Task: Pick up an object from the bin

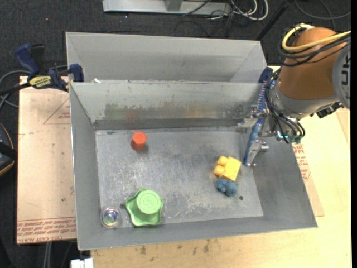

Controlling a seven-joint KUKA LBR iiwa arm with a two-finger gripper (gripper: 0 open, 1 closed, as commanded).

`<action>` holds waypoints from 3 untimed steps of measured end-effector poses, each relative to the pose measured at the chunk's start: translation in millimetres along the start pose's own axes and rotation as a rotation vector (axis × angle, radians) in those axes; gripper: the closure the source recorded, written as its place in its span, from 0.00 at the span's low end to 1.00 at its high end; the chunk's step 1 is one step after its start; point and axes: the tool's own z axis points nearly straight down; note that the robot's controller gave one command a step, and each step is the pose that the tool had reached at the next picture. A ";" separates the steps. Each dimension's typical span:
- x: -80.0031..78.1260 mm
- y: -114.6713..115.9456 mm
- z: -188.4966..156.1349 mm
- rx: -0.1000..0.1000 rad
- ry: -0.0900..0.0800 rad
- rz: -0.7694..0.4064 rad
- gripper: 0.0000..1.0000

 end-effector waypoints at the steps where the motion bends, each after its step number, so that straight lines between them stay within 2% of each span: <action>1: 2.0 7.6 125.3 -0.001 -0.013 0.241 0.00; 3: -0.8 3.5 123.9 -0.004 -0.012 0.278 0.00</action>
Offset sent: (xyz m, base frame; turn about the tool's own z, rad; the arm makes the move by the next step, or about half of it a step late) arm -0.0064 0.0076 -0.1298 0.2418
